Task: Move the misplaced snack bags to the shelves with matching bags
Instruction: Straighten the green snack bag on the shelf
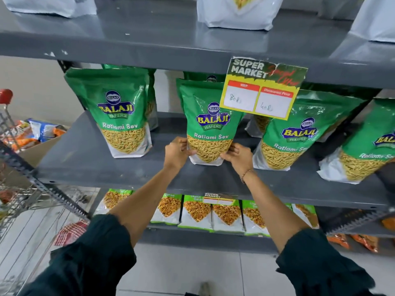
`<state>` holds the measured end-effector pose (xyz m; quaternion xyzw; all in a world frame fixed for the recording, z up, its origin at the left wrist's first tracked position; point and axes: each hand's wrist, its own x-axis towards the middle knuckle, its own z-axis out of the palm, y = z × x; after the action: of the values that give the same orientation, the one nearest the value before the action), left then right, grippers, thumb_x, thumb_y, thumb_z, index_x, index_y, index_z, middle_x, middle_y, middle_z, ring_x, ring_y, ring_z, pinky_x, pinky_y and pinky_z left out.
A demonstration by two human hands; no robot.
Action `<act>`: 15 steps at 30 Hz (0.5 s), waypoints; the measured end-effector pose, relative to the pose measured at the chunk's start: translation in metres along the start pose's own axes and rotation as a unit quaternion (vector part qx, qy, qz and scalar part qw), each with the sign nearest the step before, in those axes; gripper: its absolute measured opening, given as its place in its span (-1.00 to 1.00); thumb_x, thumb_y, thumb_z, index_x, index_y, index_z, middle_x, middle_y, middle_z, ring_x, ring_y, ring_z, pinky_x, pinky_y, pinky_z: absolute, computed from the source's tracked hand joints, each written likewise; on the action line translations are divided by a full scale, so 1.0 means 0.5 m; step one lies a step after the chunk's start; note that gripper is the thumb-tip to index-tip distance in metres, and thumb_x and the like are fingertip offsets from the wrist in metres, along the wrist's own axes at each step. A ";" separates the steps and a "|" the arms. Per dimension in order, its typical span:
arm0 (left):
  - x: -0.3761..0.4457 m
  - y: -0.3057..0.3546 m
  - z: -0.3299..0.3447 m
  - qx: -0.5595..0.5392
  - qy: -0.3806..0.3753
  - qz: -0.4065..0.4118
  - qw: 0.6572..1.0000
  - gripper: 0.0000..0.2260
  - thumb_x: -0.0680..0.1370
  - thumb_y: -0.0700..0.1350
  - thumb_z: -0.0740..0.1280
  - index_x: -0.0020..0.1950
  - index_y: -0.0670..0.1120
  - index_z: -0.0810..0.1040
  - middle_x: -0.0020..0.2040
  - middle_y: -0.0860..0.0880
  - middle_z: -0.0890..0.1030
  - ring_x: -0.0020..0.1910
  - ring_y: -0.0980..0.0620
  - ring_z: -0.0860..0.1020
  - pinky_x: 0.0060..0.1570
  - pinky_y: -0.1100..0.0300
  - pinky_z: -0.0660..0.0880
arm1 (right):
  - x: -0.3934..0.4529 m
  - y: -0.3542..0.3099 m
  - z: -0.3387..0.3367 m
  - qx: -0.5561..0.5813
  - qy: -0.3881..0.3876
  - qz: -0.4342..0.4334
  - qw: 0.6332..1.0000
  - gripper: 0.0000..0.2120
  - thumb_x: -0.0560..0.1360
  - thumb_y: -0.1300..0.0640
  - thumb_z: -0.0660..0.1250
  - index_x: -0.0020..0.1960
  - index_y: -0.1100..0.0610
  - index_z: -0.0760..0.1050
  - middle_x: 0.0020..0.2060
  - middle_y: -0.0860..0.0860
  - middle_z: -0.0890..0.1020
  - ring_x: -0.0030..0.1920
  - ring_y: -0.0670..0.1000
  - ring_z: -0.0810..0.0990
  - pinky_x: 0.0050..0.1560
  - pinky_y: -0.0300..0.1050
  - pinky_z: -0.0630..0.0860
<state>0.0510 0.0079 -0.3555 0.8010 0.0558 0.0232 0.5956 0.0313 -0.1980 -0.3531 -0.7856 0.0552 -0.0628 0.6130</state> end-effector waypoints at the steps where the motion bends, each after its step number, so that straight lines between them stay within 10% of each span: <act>1: -0.001 0.002 0.000 0.005 0.001 -0.001 1.000 -0.60 0.25 -0.27 0.55 0.04 -0.26 0.53 0.03 -0.26 0.67 0.01 -0.09 0.65 0.10 -0.05 0.58 | 0.002 0.002 0.000 -0.001 0.000 0.000 1.000 -0.59 0.29 0.44 0.41 0.12 0.34 0.50 0.05 0.25 0.62 -0.20 -0.18 0.56 -0.27 -0.46 0.51; 15: -0.020 0.020 -0.004 0.018 -0.010 0.000 1.000 -0.61 0.36 -0.30 0.47 0.13 -0.29 0.45 0.14 -0.22 0.61 0.02 0.00 0.58 0.08 0.22 0.48 | 0.000 0.008 0.004 -0.032 -0.019 0.000 0.999 -0.54 0.29 0.31 0.47 0.15 0.28 0.45 0.11 0.23 0.61 0.02 0.08 0.61 -0.01 -0.26 0.57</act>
<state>0.0413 0.0059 -0.3449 0.8119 0.0504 0.0142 0.5814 0.0315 -0.1971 -0.3577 -0.8060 0.0455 -0.0458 0.5884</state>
